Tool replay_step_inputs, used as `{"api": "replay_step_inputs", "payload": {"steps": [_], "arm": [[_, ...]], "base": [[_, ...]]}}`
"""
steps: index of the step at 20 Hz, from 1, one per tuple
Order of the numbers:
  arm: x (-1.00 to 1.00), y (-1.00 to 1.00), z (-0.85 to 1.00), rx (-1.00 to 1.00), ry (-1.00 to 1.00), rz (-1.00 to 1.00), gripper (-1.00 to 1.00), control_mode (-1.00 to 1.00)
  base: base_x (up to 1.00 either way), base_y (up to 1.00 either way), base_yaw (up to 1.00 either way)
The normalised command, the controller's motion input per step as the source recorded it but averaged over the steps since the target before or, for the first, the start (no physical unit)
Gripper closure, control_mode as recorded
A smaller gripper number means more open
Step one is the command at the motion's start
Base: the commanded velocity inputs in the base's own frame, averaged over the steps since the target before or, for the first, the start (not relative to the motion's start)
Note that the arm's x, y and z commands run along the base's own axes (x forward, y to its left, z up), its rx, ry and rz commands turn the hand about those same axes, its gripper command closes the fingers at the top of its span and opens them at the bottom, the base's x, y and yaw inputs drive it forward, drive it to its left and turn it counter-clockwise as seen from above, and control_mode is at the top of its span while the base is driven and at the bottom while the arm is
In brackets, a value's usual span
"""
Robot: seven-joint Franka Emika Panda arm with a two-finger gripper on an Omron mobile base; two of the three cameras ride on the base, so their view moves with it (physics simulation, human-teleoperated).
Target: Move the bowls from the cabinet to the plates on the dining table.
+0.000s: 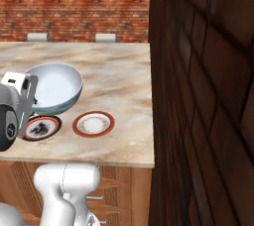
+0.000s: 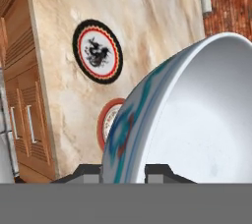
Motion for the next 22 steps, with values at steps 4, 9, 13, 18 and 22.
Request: {"api": "replay_step_inputs", "payload": {"steps": [4,9,13,18,22], "arm": [[0.44,-0.28,-0.31,-0.04,0.0,-0.05,1.0,-1.0],[0.34,-0.12,-0.52,-0.13,0.0,0.0,1.0,-1.0],[0.35,-0.01,-0.62,-0.17,-0.02,0.0,1.0,-1.0],[0.36,-0.11,-0.5,-0.12,-0.08,0.0,1.0,-1.0],[0.38,-0.1,-0.43,-0.03,-0.08,0.0,1.0,-1.0]], "base": [[0.0,0.0,0.0],[0.0,0.0,0.0],[0.0,0.0,0.0],[0.0,0.0,0.0],[0.0,0.0,0.0]]}}
